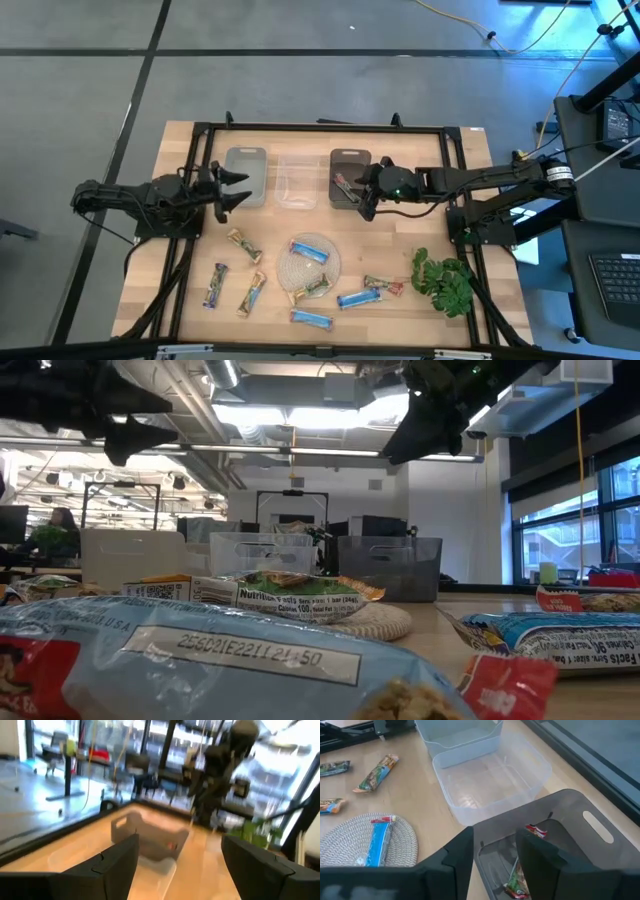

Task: Pick and place Granola Bars by type
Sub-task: Put the yellow granola bar into the gray bin

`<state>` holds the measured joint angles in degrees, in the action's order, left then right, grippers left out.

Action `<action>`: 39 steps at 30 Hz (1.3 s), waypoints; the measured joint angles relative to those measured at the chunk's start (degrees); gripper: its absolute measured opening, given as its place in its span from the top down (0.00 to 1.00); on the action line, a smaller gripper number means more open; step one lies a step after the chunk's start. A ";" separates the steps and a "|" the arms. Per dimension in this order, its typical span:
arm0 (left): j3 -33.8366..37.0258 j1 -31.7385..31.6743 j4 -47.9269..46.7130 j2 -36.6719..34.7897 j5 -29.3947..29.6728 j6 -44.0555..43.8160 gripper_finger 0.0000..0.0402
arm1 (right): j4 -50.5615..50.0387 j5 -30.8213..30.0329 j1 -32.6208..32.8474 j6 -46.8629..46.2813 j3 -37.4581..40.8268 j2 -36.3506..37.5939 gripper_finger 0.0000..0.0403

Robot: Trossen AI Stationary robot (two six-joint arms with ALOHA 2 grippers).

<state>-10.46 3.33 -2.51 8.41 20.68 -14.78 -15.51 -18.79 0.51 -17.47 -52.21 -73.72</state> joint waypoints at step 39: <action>-40.70 29.90 -67.99 55.69 -12.04 -92.57 0.33 | 0.82 -0.07 -0.67 2.99 -0.01 -0.02 0.63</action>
<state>-51.16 33.23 -70.50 64.10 8.64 -107.35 -14.68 -18.85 -0.15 -14.48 -52.23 -73.73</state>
